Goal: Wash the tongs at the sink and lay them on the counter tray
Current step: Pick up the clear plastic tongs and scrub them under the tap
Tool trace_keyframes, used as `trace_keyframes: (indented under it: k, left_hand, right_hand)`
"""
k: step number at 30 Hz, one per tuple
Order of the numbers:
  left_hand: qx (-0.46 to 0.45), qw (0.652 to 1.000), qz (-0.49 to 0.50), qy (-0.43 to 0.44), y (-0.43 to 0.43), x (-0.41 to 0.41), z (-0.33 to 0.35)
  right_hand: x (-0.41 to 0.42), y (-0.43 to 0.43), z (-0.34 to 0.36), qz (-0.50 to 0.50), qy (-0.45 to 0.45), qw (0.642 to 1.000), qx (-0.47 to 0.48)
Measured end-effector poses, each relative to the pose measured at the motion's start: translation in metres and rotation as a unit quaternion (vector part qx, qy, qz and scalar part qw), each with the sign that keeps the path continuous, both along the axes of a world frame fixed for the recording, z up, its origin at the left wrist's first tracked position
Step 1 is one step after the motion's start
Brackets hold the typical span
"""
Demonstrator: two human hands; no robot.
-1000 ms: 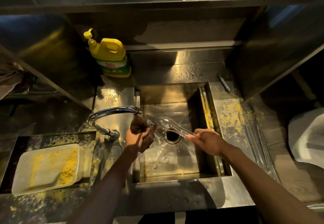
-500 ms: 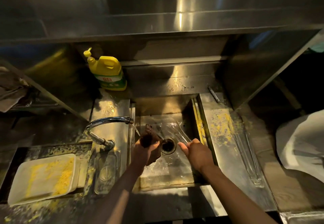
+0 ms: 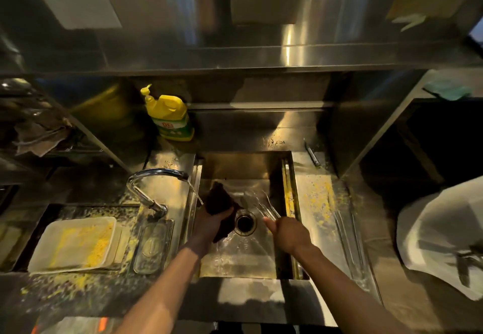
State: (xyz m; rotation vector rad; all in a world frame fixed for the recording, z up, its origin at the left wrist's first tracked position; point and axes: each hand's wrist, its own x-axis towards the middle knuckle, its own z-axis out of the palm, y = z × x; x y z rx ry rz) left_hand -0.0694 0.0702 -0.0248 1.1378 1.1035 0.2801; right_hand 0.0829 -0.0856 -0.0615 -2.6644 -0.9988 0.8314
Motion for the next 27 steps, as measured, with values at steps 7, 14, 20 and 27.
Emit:
trace_keyframes:
  k: [7, 14, 20, 27]
  left_hand:
    - [0.035, 0.999, 0.030, 0.006, -0.025, 0.010, 0.024]
    - [0.030, 0.999, 0.016, 0.018, -0.040, 0.024, 0.053]
    - [0.055, 0.996, -0.056, -0.049, -0.047, 0.047, 0.094]
    - [0.092, 0.976, -0.127, -0.149, -0.058, 0.073, 0.139]
  right_hand:
    - [0.017, -0.011, 0.024, -0.024, 0.111, 0.984, 0.139]
    - [0.026, -0.041, 0.055, -0.072, 0.150, 0.936, 0.310]
    - [0.035, -0.062, 0.110, -0.090, 0.122, 0.900, 0.409]
    - [0.032, -0.090, 0.170, -0.120, 0.039, 0.876, 0.466]
